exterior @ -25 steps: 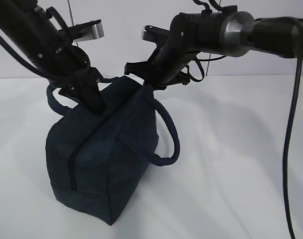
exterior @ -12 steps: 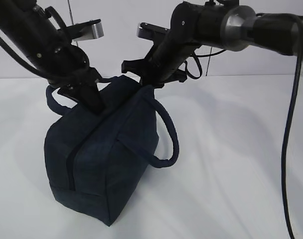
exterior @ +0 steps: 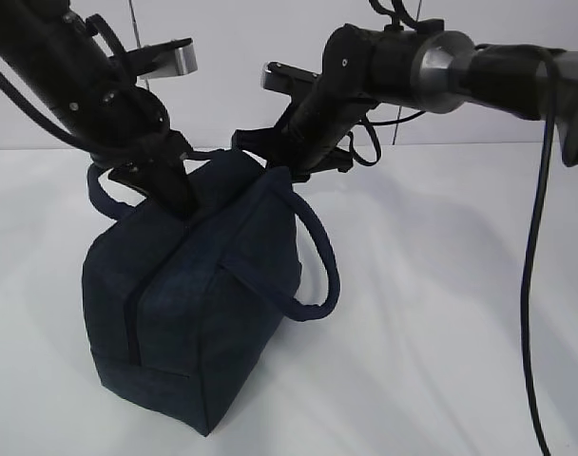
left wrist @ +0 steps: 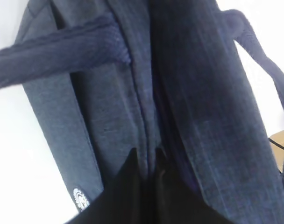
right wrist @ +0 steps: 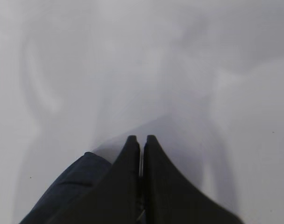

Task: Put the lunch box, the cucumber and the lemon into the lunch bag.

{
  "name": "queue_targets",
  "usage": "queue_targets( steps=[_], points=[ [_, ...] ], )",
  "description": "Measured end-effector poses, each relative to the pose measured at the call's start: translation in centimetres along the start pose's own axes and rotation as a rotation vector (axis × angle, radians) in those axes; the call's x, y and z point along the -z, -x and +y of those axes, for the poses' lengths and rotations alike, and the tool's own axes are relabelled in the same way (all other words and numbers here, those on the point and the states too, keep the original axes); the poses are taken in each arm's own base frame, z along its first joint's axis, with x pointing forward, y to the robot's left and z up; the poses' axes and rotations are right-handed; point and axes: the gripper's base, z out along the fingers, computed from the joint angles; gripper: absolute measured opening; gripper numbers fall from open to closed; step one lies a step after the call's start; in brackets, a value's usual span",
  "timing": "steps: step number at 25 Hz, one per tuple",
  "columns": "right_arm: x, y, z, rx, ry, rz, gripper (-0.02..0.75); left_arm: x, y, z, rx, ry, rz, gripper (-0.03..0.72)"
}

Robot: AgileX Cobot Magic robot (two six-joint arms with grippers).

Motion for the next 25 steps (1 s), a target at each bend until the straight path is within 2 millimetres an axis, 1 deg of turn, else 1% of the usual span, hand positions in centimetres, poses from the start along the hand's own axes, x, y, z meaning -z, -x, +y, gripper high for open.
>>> queue_targets(
  steps=[5,7,17,18,20,23,25],
  points=[
    [-0.1,0.1,-0.8,-0.013,-0.006,0.008,-0.013,0.0,0.0,0.0,0.0,0.001,-0.002,-0.003],
    [0.1,0.3,-0.9,0.008,-0.004,0.023,-0.013,0.0,0.0,0.0,0.0,0.001,-0.002,-0.003],
    [1.2,1.0,-0.3,0.061,0.0,0.055,-0.009,-0.1,0.0,-0.2,-0.002,-0.01,0.003,-0.003],
    [1.3,1.0,-0.3,0.065,-0.004,0.056,0.006,-0.1,0.0,-0.2,-0.002,-0.01,0.006,-0.003],
    [1.6,1.1,-0.2,0.071,-0.006,0.062,0.071,-0.1,0.0,-0.2,-0.004,-0.011,0.006,-0.003],
    [2.0,1.3,-0.1,0.081,-0.013,0.07,0.252,-0.1,0.0,-0.2,-0.004,-0.013,0.007,-0.003],
    [2.5,1.7,0.2,0.089,-0.012,0.069,0.354,-0.1,-0.1,-0.2,-0.004,-0.014,0.009,-0.003]
  ],
)
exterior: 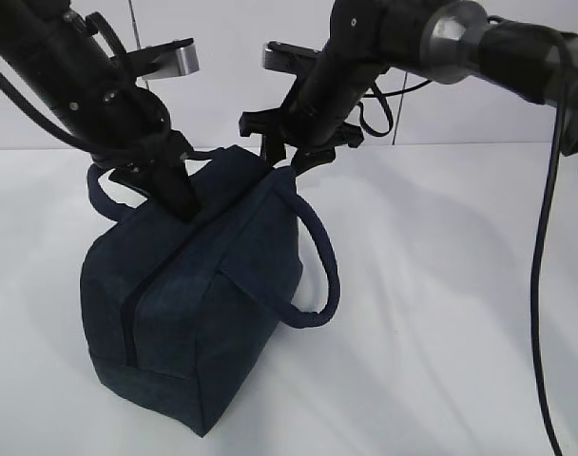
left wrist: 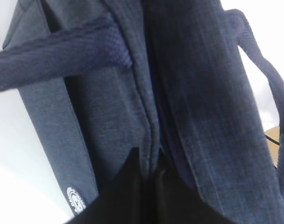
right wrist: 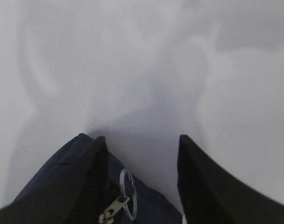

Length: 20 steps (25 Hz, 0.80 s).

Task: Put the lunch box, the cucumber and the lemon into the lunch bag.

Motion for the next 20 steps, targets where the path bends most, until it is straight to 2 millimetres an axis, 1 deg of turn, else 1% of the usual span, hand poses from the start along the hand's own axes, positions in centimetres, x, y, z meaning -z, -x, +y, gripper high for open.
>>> queue_targets(
  steps=[1,3,6,8,9,11,13,15,17,20],
  points=[
    [0.3,0.2,0.1,0.006,-0.002,-0.002,0.388,0.0,0.0,0.0,0.0,0.0,0.0,-0.003],
    [1.3,0.7,0.2,0.024,-0.013,-0.003,0.419,0.0,0.0,0.0,0.0,-0.001,0.002,-0.003],
    [3.1,1.3,0.6,0.056,-0.037,0.002,0.433,0.0,0.0,0.0,0.012,-0.002,0.004,0.006],
    [4.2,1.6,0.8,0.071,-0.054,0.009,0.436,0.0,-0.1,0.0,0.026,-0.003,0.006,0.028],
    [4.8,1.7,0.9,0.077,-0.059,0.008,0.437,0.0,-0.1,0.0,0.039,-0.002,0.011,0.052],
    [5.6,2.1,1.0,0.094,-0.082,-0.011,0.438,0.1,-0.2,0.1,0.058,0.014,0.031,0.127],
    [6.2,2.4,0.9,0.107,-0.107,-0.029,0.439,0.5,-0.2,0.2,0.072,0.044,0.051,0.236],
    [6.9,2.5,0.6,0.109,-0.122,-0.037,0.44,1.2,0.2,0.2,0.067,0.075,0.038,0.321],
    [8.0,2.7,0.5,0.11,-0.127,-0.055,0.44,2.1,0.9,0.0,0.059,0.095,0.011,0.364],
    [10.0,3.0,0.7,0.112,-0.127,-0.091,0.44,3.6,1.7,-0.5,0.057,0.109,-0.041,0.382]
  ],
)
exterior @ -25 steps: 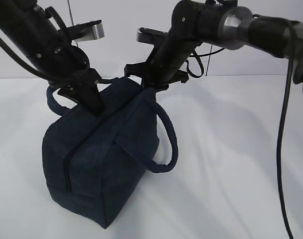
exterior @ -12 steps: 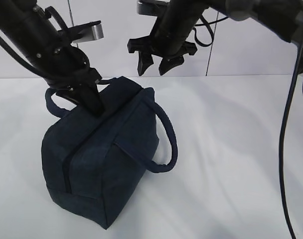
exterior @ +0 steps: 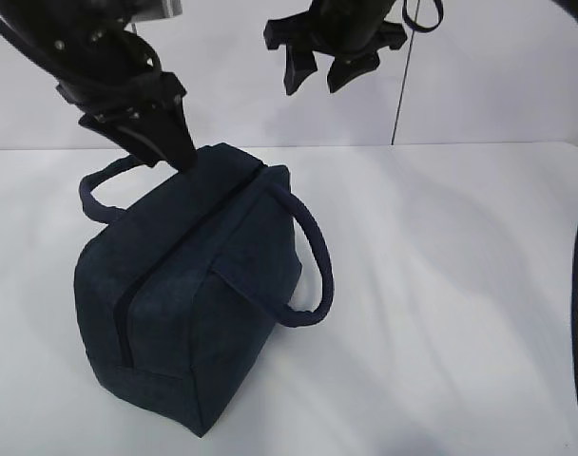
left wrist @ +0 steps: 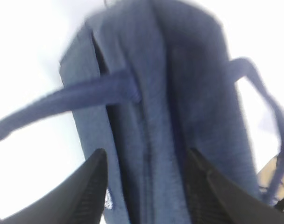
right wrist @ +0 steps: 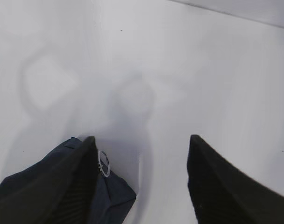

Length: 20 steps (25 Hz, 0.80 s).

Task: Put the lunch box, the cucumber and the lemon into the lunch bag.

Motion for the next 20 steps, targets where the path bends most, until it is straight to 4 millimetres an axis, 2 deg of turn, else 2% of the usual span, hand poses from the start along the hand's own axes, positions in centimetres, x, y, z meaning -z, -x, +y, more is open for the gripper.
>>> queue_targets(
  steps=[4,8,10,12,15,20],
  points=[
    [3.3,0.4,0.2,0.029,0.001,-0.055,0.44,2.2,0.2,-0.8,0.018,0.008,-0.057,0.383],
    [5.9,-0.3,0.3,0.072,-0.001,-0.054,0.44,5.0,-0.4,-2.2,0.048,0.003,-0.125,0.38],
    [6.8,-0.9,0.2,0.093,-0.017,-0.041,0.44,6.5,-0.6,-3.4,0.053,-0.044,-0.171,0.375],
    [7.8,-1.3,-0.1,0.115,-0.053,-0.039,0.44,7.0,-0.7,-5.2,0.025,-0.081,-0.185,0.371],
    [9.8,-1.5,-0.6,0.138,-0.124,-0.066,0.44,5.8,-0.7,-7.7,-0.037,-0.092,-0.146,0.37],
    [12.6,-1.5,-1.3,0.166,-0.223,-0.122,0.44,2.5,-0.5,-9.1,-0.053,-0.031,-0.045,0.37]
  ],
)
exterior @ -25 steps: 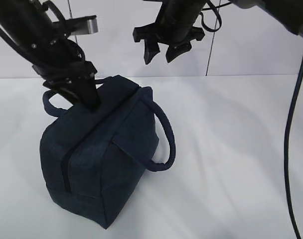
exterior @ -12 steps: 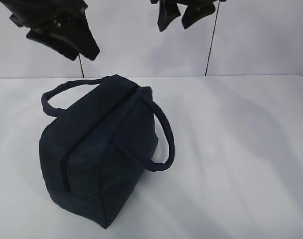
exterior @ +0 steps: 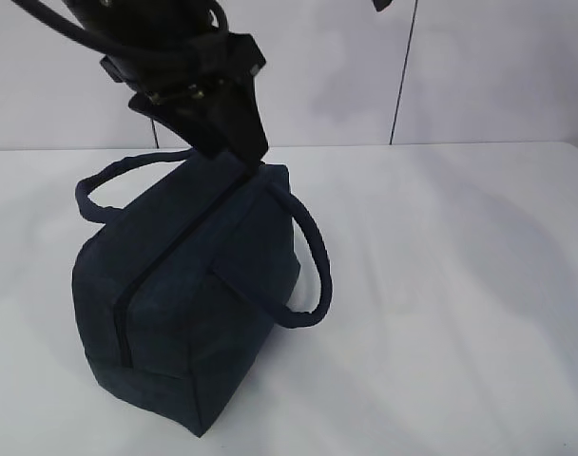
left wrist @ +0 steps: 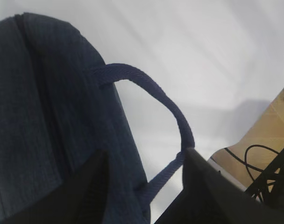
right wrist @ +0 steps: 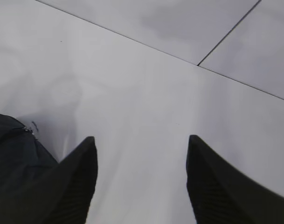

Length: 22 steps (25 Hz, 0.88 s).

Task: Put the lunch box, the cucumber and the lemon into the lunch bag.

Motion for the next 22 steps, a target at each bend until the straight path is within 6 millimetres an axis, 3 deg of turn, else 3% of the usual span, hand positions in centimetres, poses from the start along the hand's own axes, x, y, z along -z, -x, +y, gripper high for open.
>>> queue_targets(
  steps=[5,16,22],
  points=[
    [0.2,-0.7,-0.5,0.003,-0.022,0.025,0.44,-2.4,0.1,0.4,0.01,0.08,0.067,0.365],
    [-0.3,-5.6,-0.3,0.037,-0.018,0.199,0.44,-5.4,0.2,0.4,0.021,0.105,0.14,0.354],
    [0.2,-6.9,-0.3,0.052,-0.015,0.228,0.44,-7.6,0.1,0.4,0.038,0.135,0.19,0.381]
  ],
)
